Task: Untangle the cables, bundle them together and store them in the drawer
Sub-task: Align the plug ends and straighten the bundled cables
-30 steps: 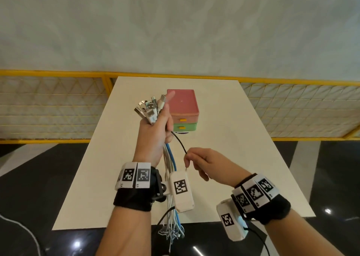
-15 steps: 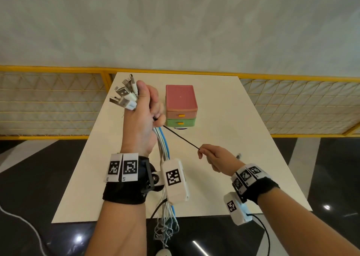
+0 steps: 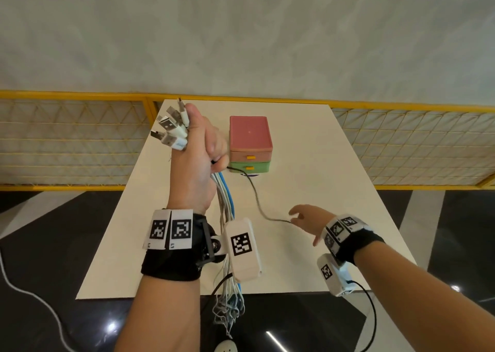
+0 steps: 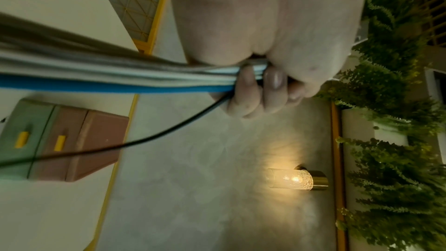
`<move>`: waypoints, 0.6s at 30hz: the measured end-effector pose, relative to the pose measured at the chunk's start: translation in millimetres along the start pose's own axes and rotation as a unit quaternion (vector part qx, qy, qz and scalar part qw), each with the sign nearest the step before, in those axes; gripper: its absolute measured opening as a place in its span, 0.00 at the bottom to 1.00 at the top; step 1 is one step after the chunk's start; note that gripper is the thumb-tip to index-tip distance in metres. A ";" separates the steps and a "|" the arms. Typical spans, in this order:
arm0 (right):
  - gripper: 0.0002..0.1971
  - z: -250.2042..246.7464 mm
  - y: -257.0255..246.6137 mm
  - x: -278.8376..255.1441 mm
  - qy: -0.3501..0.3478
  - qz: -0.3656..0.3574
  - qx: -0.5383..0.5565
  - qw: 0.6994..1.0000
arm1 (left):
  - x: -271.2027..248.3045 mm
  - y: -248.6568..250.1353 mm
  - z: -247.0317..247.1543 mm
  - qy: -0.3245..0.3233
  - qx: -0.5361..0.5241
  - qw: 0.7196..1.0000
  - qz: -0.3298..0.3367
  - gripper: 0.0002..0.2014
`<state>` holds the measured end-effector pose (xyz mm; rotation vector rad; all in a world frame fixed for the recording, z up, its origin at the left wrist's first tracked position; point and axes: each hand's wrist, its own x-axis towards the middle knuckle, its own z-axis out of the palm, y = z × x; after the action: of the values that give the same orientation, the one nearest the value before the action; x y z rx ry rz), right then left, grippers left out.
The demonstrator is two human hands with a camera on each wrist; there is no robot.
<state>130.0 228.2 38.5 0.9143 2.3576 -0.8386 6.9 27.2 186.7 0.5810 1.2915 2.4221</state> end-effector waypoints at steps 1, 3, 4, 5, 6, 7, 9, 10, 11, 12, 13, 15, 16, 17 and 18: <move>0.23 -6.7 -1.3 -3.2 0.007 -0.022 -0.036 0.999 | 0.0 -2.8 -0.8 0.005 0.026 1.000 0.001 0.29; 0.31 -25.9 -14.9 -16.0 0.075 -0.105 -0.058 0.990 | -1.8 -9.8 -1.5 -0.003 0.126 0.992 0.009 0.29; 0.32 -34.9 -27.8 -27.3 0.108 -0.172 -0.028 0.979 | -4.3 -11.8 -0.6 -0.015 0.191 0.982 0.005 0.29; 0.32 -41.5 -42.2 -40.0 0.121 -0.239 0.024 0.963 | -6.5 -14.1 0.5 -0.034 0.245 0.969 -0.009 0.27; 0.32 -45.1 -58.1 -52.8 0.111 -0.299 0.083 0.944 | -9.0 -15.6 2.4 -0.064 0.285 0.956 -0.017 0.26; 0.31 -45.9 -74.0 -65.9 0.083 -0.346 0.141 0.924 | -11.5 -17.0 5.0 -0.104 0.308 0.945 -0.018 0.24; 0.28 -40.6 -100.9 -88.3 0.029 -0.403 0.236 0.884 | -14.0 -19.6 10.5 -0.160 0.349 0.923 -0.005 0.16; 0.26 -35.6 -110.8 -94.7 0.022 -0.412 0.259 0.874 | -14.6 -19.9 12.9 -0.165 0.378 0.911 -0.001 0.14; 0.23 -30.6 -118.4 -98.3 0.029 -0.414 0.262 0.871 | -14.7 -19.8 14.2 -0.164 0.402 0.901 0.000 0.14; 0.19 -25.3 -123.5 -99.8 0.046 -0.414 0.252 0.873 | -15.1 -20.0 14.1 -0.164 0.412 0.896 -0.001 0.14; 0.15 -20.5 -126.6 -100.9 0.066 -0.411 0.240 0.877 | -15.6 -19.8 12.8 -0.166 0.411 0.896 0.000 0.11; 0.10 -13.4 -128.9 -102.6 0.094 -0.393 0.242 0.882 | -18.7 -13.1 11.3 -0.173 0.390 0.904 0.010 0.04; 0.12 -11.4 -130.3 -103.5 0.106 -0.386 0.249 0.882 | -20.6 -9.7 10.7 -0.171 0.362 0.916 0.014 0.04; 0.14 -10.4 -131.9 -105.7 0.115 -0.379 0.253 0.883 | -22.3 -7.2 10.5 -0.168 0.324 0.931 0.017 0.04; 0.17 -10.1 -133.3 -108.2 0.118 -0.373 0.256 0.884 | -23.3 -6.1 11.1 -0.164 0.281 0.945 0.019 0.02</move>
<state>104.3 110.0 160.6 0.2361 2.7859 -1.8013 33.2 27.3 182.6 1.1099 1.8222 1.8494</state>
